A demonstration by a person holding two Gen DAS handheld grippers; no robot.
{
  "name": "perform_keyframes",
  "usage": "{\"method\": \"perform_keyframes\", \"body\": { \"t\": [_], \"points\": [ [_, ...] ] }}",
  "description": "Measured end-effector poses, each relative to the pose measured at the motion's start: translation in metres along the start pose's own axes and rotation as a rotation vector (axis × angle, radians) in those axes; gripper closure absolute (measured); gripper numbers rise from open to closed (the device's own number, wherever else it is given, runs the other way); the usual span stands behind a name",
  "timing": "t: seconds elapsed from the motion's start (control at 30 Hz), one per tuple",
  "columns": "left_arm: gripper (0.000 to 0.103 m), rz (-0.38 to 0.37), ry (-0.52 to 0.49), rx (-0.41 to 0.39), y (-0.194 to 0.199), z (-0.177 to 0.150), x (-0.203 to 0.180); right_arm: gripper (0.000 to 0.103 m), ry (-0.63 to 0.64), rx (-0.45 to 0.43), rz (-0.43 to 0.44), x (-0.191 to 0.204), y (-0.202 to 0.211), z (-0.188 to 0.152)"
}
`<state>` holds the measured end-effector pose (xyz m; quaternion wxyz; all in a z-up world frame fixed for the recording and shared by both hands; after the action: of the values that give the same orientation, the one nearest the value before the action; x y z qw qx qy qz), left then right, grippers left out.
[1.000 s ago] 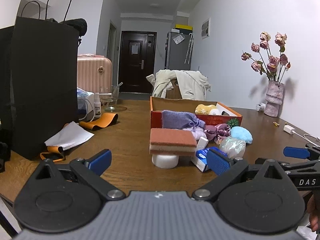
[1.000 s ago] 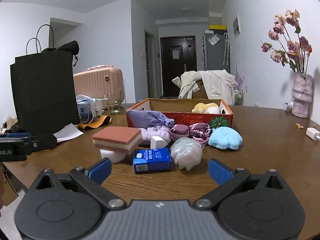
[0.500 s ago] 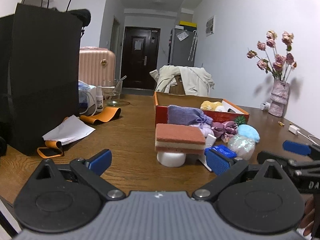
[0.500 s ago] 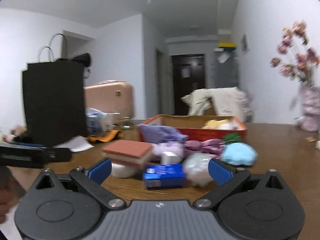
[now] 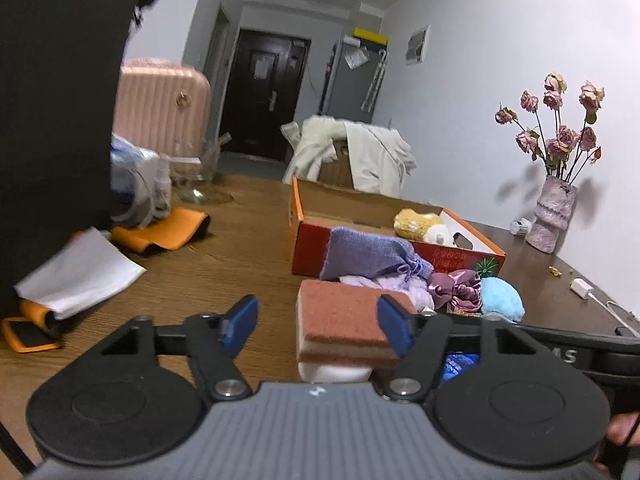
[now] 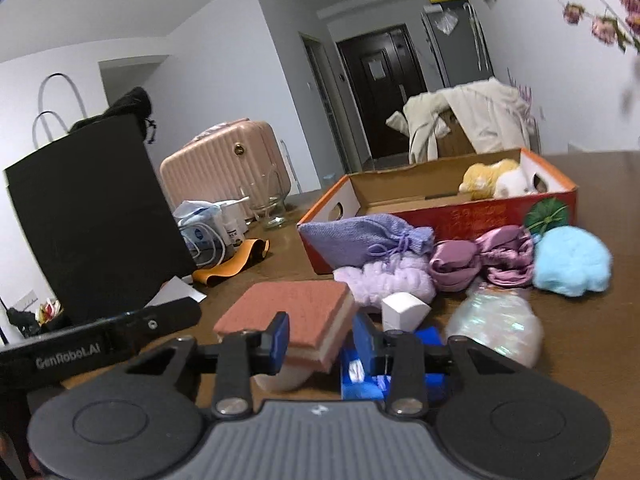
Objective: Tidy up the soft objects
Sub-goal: 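Reach the left gripper to the pink-and-white sponge block and grasp it, then carry the sponge block with the left gripper into the box and release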
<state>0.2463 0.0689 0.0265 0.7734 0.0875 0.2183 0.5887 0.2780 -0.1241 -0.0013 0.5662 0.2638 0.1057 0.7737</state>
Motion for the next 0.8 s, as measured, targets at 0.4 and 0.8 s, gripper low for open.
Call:
{"method": "perform_keyframes", "body": {
  "t": [0.4, 0.8],
  "points": [
    [0.065, -0.161, 0.160, 0.104, -0.043, 0.000, 0.015, 0.067, -0.143, 0.048, 0.059, -0.015, -0.045, 0.006],
    [0.068, -0.179, 0.105, 0.033, 0.010, 0.002, -0.024, 0.070, -0.057, -0.042, 0.075, -0.008, 0.025, 0.014]
  ]
}}
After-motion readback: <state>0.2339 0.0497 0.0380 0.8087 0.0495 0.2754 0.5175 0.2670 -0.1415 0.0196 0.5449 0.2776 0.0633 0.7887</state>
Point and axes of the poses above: each gripper's, at about its wrist camera, not at the fingertips, and y roughly against the way its jaws point, x to its left, z to its top, the point moved 4 cm from there along -y, roughly the way its jaws point, and after that the axes turned 2 degrees about -z, right-handed, at the moved point
